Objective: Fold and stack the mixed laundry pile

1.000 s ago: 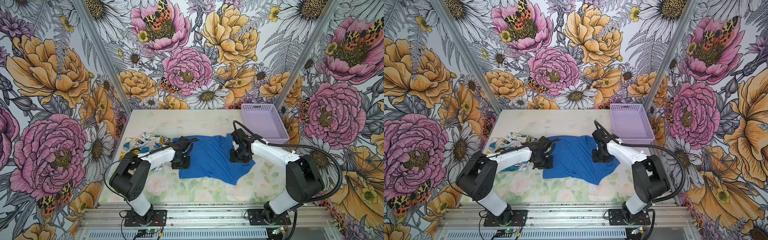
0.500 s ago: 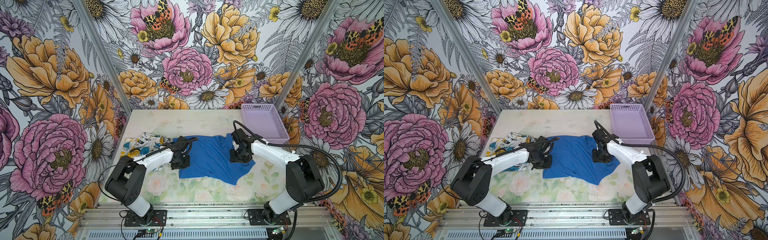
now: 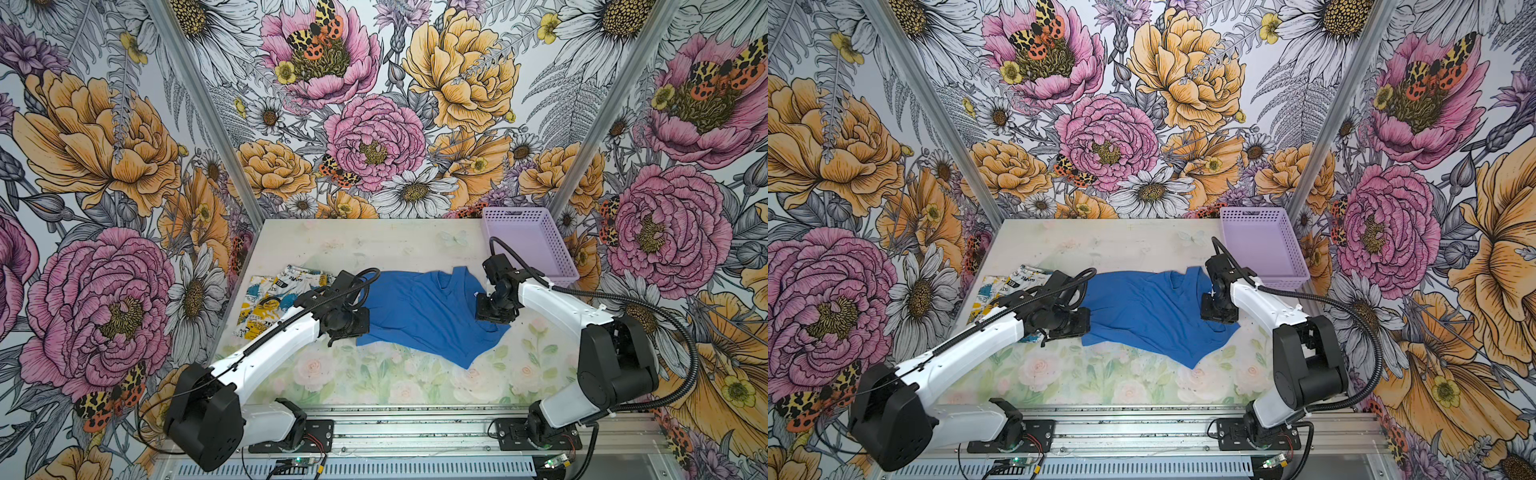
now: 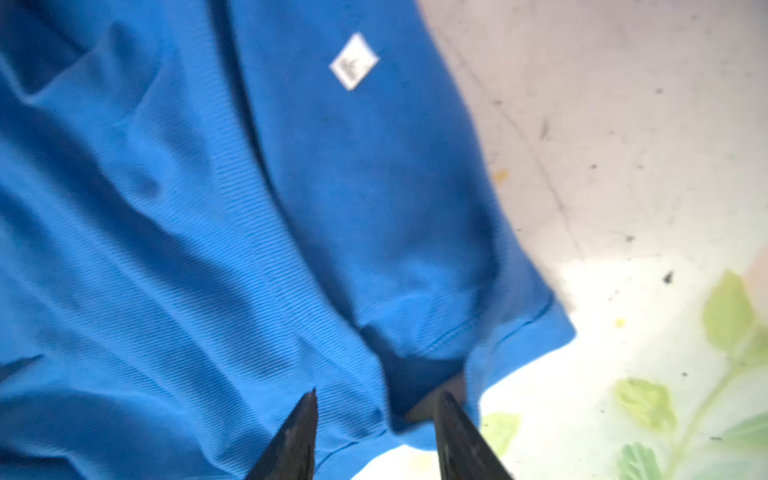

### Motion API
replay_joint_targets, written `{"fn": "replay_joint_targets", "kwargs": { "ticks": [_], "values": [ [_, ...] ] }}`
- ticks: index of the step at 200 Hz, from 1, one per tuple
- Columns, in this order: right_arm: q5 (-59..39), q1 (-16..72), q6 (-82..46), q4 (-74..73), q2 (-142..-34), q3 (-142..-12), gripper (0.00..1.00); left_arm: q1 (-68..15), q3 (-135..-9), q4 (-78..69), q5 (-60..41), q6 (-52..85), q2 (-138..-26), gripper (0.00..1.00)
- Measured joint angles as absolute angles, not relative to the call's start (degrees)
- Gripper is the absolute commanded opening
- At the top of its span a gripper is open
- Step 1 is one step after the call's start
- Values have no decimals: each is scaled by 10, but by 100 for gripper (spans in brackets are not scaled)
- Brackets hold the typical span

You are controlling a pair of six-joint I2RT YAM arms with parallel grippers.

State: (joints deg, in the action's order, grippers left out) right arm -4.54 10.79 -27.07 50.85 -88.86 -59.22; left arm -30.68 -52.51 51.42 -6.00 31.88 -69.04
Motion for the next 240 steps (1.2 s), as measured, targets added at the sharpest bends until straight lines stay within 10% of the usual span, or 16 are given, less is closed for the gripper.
{"fn": "replay_joint_targets", "kwargs": {
  "ticks": [98, 240],
  "values": [
    [-39, 40, -243, 472, -912, -561, 48, -268, -512, 569, -43, 332, -651, 0],
    [-74, 45, -232, 415, -946, -553, 0, -234, -509, 572, -43, 326, -637, 0]
  ]
}}
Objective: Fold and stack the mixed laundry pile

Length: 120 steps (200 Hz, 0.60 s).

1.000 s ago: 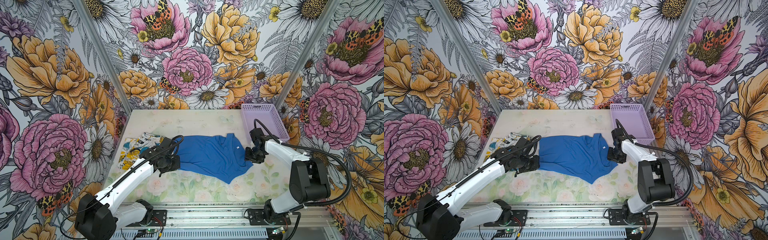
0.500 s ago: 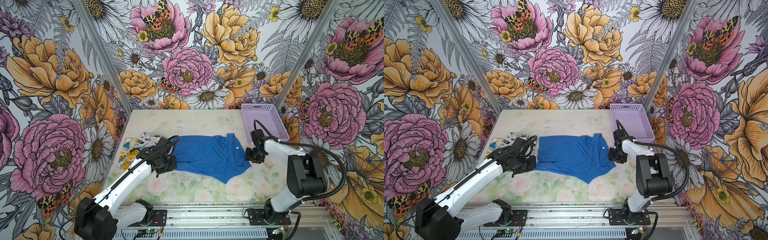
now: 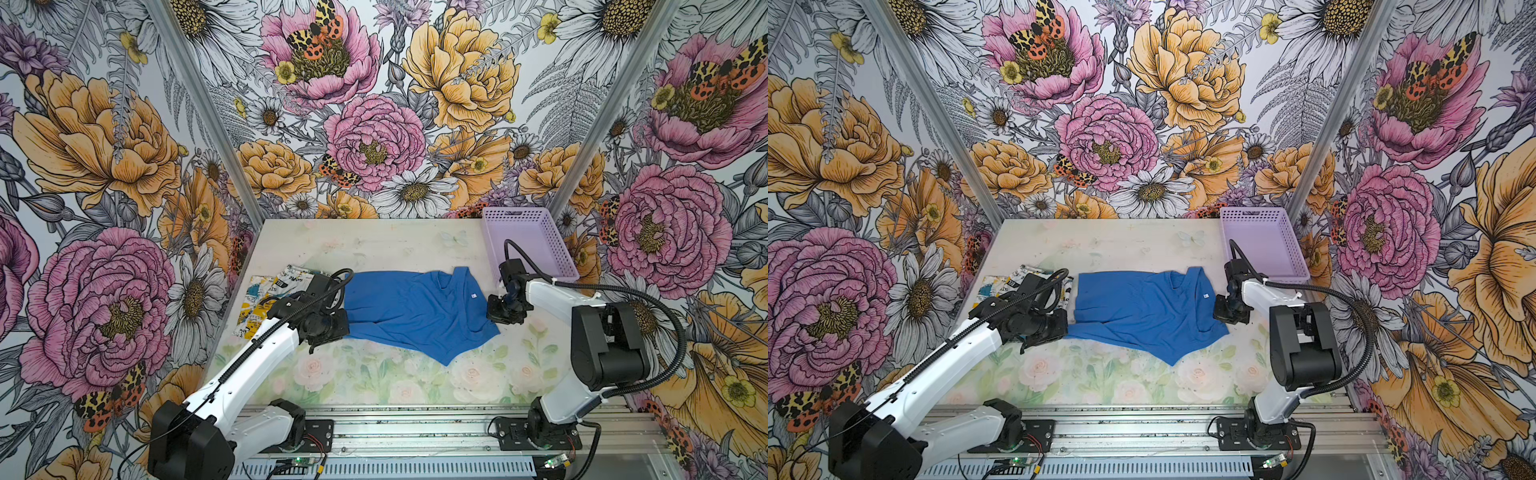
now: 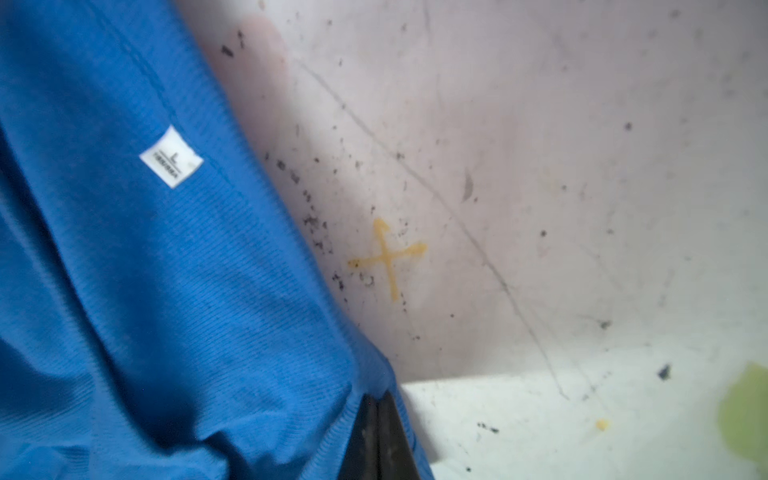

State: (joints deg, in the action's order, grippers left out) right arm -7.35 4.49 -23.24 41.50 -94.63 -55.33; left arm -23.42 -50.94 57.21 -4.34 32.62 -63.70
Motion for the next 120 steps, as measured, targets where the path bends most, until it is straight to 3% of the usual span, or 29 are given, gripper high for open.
{"fn": "replay_joint_targets", "kwargs": {
  "ticks": [69, 92, 120],
  "values": [
    [-51, 41, -244, 450, -884, -520, 0, -233, -501, 582, -43, 326, -613, 0],
    [-48, 46, -245, 455, -875, -520, 31, -233, -501, 584, -43, 326, -612, 0],
    [-49, 57, -239, 453, -879, -520, 43, -233, -501, 586, -43, 326, -612, 0]
  ]
}}
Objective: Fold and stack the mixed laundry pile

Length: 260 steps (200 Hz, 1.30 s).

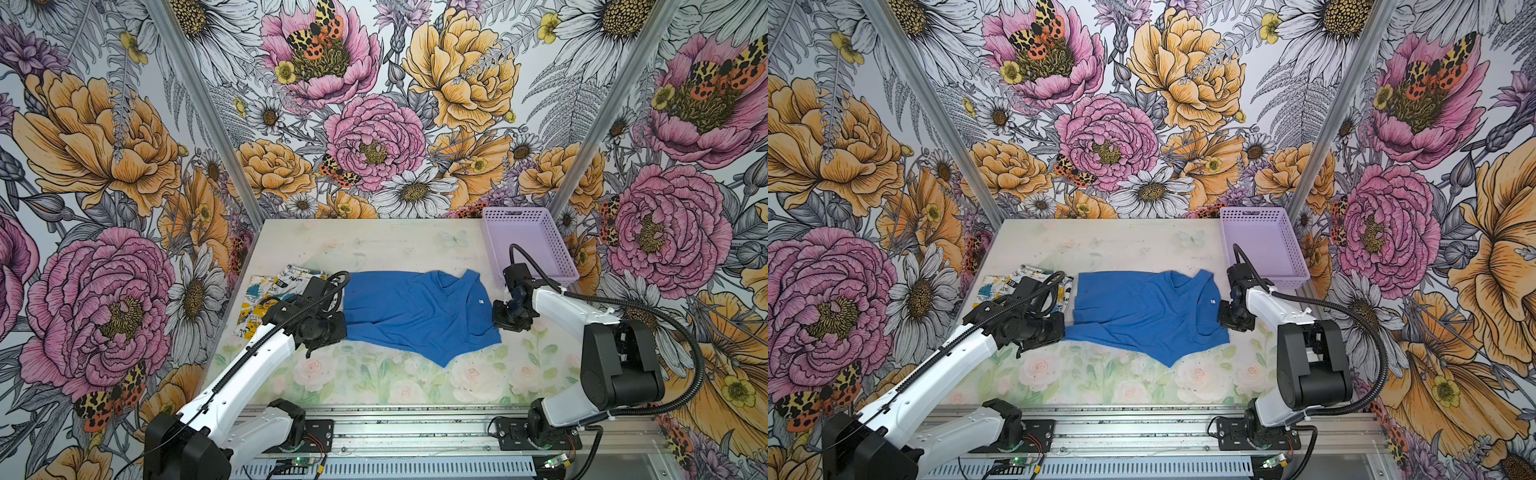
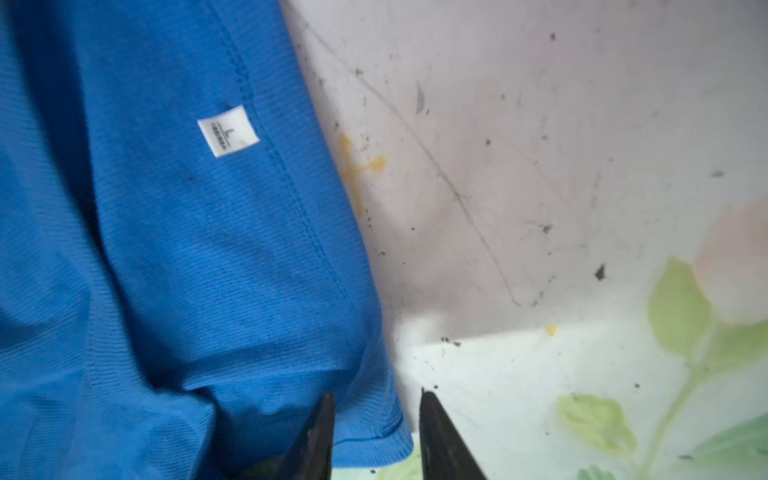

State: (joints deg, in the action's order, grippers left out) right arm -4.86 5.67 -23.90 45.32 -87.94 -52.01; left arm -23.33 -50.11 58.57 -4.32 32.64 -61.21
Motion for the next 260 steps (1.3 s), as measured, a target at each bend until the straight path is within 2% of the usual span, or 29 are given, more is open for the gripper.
{"fn": "replay_joint_targets", "kwargs": {
  "ticks": [18, 40, 58, 112, 145, 171, 219, 241, 260],
  "values": [
    [-51, 61, -236, 447, -892, -520, 41, -233, -501, 586, -43, 327, -612, 0],
    [-52, 61, -231, 439, -914, -519, 17, -233, -501, 587, -43, 327, -612, 0],
    [-52, 60, -238, 441, -913, -513, 7, -233, -501, 588, -43, 327, -610, 0],
    [-57, 34, -259, 516, -786, -509, 0, -234, -501, 604, -38, 331, -581, 0],
    [-76, 18, -273, 587, -730, -519, 0, -238, -502, 617, -30, 336, -568, 0],
    [-85, -4, -271, 626, -730, -557, 0, -238, -519, 625, -24, 337, -576, 0],
    [-58, -26, -229, 604, -865, -650, 0, -237, -562, 601, -22, 305, -688, 0],
    [-43, -27, -216, 579, -937, -662, 13, -237, -552, 584, -22, 298, -720, 0],
    [-36, -27, -213, 568, -971, -676, 30, -238, -544, 573, -24, 298, -729, 0]
  ]
}}
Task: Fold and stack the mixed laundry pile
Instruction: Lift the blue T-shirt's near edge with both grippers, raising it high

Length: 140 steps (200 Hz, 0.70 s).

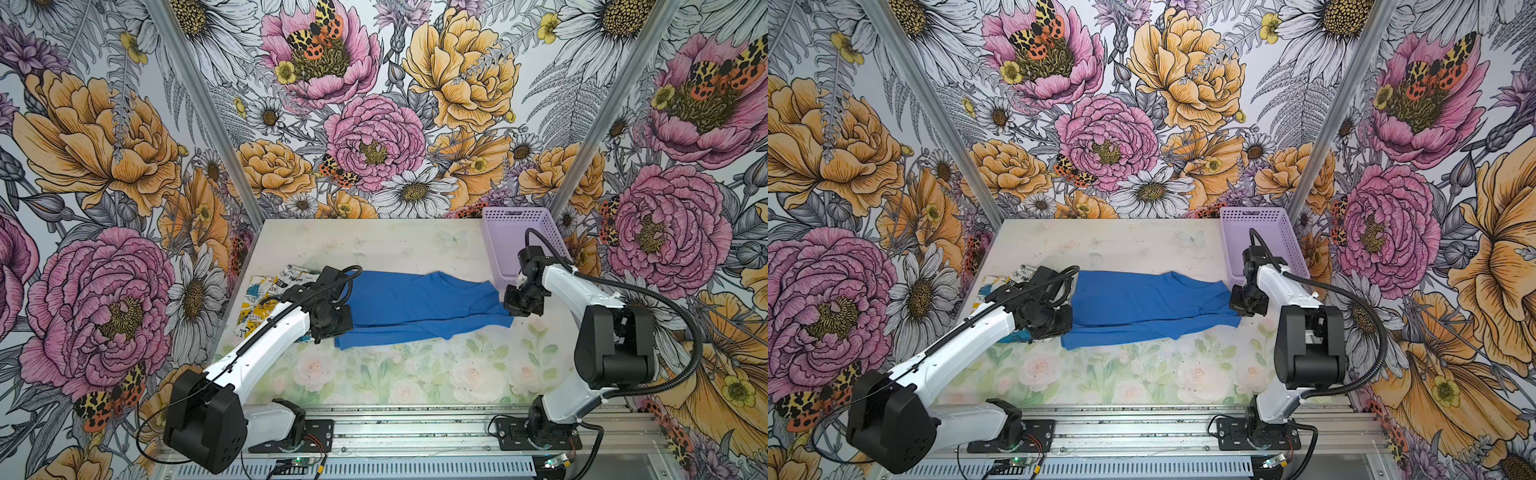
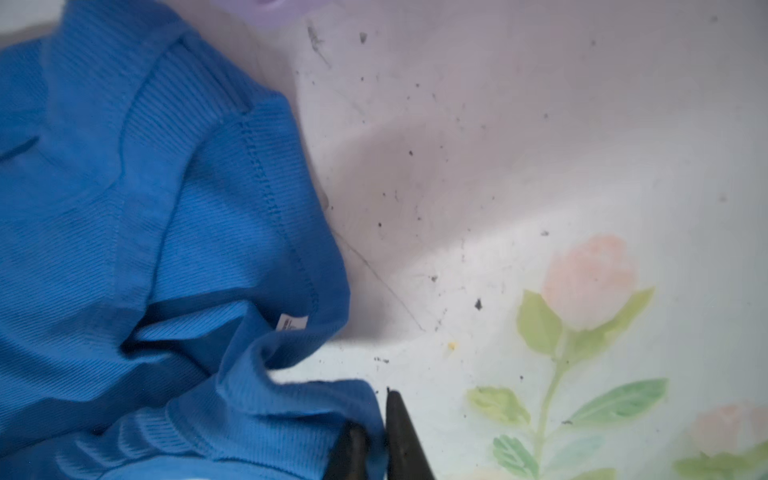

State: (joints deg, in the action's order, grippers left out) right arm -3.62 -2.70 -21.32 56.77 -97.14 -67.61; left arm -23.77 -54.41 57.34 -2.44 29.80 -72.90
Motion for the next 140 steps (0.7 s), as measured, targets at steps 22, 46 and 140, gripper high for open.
{"fn": "replay_joint_targets", "kwargs": {
  "ticks": [22, 46, 140],
  "values": [
    [-29, -17, -213, 561, -960, -679, 38, -238, -543, 564, -26, 298, -733, 0],
    [-19, 10, -223, 555, -900, -659, 42, -238, -543, 559, -26, 298, -734, 0],
    [-15, 36, -250, 521, -827, -541, 42, -236, -536, 552, -30, 294, -731, 0]
  ]
}}
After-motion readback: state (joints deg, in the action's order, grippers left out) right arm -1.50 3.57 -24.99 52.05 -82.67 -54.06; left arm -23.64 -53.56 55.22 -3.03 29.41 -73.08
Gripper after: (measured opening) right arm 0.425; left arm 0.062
